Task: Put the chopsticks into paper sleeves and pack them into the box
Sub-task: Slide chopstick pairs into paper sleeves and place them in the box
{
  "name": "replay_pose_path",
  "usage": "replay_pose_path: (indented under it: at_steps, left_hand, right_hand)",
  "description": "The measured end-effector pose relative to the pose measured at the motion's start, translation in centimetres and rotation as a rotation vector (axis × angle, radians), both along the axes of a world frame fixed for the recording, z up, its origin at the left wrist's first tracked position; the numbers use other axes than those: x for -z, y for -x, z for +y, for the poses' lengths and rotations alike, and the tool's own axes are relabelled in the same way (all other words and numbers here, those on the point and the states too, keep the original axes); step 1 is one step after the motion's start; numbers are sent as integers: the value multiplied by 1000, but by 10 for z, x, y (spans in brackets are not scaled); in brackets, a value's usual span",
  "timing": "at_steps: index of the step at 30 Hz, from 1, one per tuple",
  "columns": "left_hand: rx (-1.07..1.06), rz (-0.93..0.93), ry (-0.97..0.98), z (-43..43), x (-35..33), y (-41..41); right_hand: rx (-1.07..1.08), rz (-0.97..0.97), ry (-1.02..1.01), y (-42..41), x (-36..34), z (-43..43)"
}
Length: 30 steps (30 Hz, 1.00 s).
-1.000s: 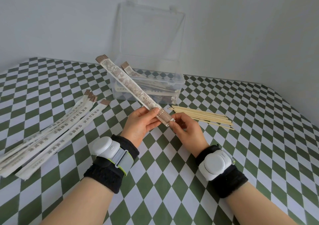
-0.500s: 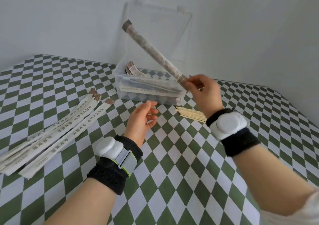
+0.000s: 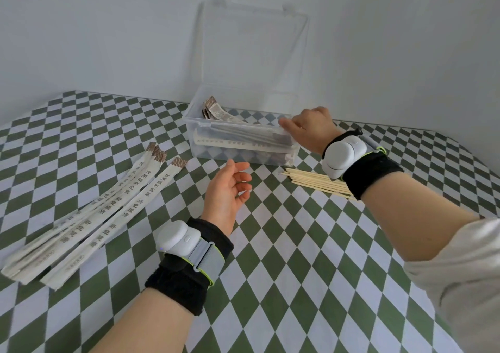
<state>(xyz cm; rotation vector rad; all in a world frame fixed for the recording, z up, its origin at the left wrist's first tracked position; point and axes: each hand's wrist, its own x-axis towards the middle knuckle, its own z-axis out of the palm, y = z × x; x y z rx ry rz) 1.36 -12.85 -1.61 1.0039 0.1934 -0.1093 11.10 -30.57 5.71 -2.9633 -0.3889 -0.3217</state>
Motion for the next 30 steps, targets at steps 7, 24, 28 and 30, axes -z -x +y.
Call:
replay_pose_path:
  at_steps: [7,24,28,30]
  left_hand:
    - [-3,-3,-22,-1,0,0]
    - [-28,33,-23,4,-1,5]
    - [-6,25,-328,34,-9,-1]
    - [-29,-26,-614,60,-14,-5]
  right_hand:
    - [51,53,47,0,3,9]
    - [66,-141,-464,89,46,-2]
    - [91,-7,-473,113,83,-4]
    - [84,1,-488,117,94,-5]
